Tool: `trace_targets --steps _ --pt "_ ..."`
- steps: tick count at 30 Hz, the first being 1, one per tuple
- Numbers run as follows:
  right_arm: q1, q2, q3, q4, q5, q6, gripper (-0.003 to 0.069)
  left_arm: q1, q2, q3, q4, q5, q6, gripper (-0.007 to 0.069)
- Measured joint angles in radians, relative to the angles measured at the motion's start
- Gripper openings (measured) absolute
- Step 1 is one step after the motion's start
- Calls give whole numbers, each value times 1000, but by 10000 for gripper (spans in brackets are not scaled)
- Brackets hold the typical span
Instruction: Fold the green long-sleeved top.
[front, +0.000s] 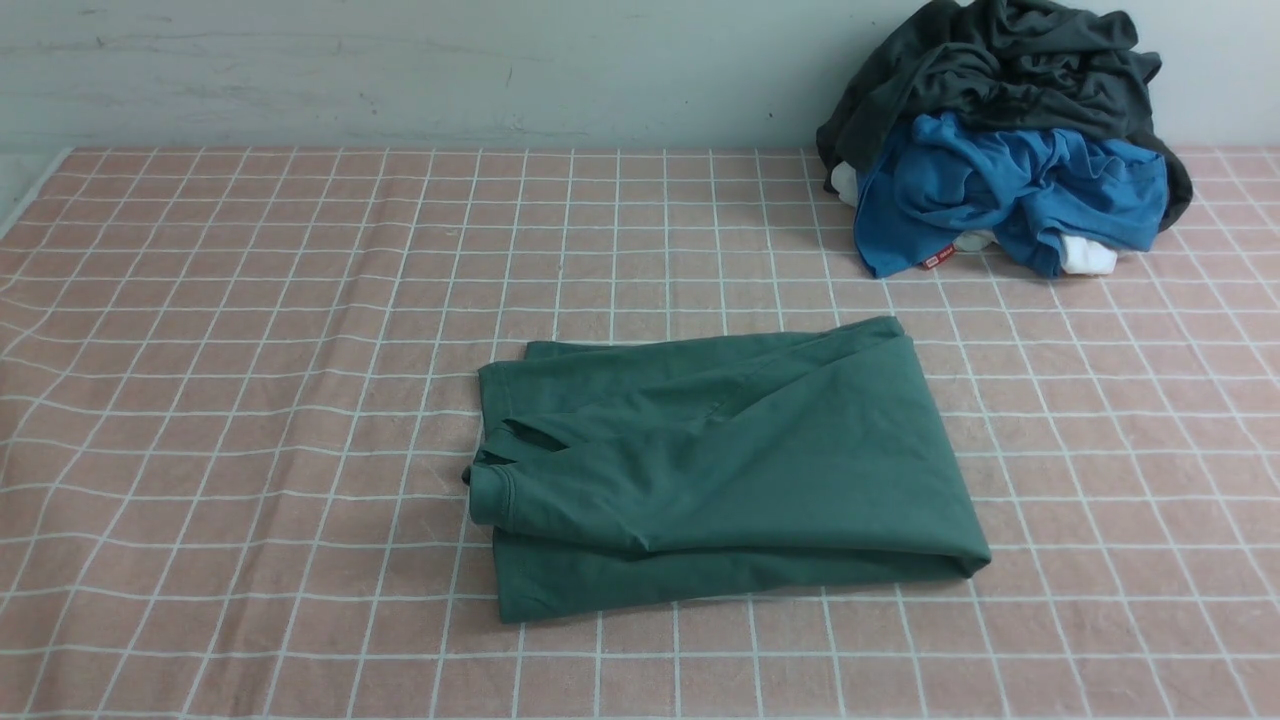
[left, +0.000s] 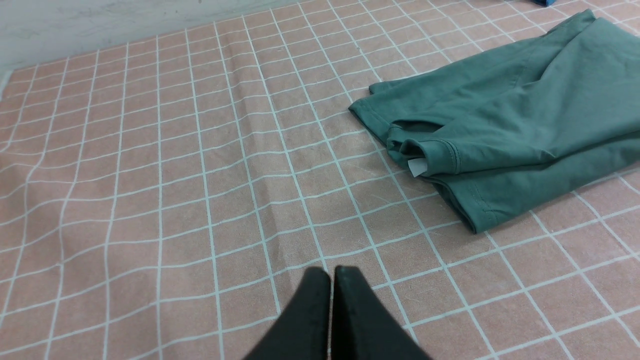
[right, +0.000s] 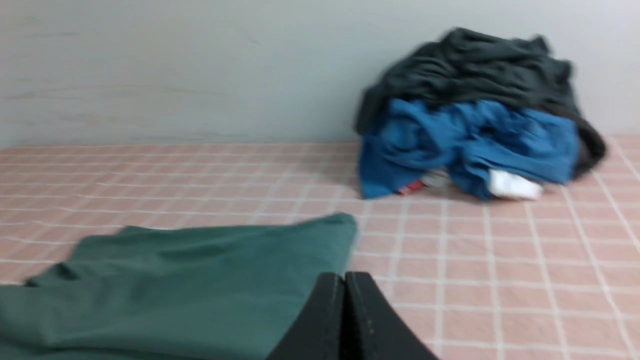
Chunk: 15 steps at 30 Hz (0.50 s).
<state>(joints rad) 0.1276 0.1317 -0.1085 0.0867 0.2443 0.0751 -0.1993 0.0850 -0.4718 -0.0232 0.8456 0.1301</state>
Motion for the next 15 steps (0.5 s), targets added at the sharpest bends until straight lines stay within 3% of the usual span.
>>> trace_targets --steps 6,15 --pt "-163 -135 135 -66 14 2 -13 0 0 0 0 1 0 -3" --pt "-180 -142 133 -114 109 8 -13 0 -2 0 0 7 0 -3"
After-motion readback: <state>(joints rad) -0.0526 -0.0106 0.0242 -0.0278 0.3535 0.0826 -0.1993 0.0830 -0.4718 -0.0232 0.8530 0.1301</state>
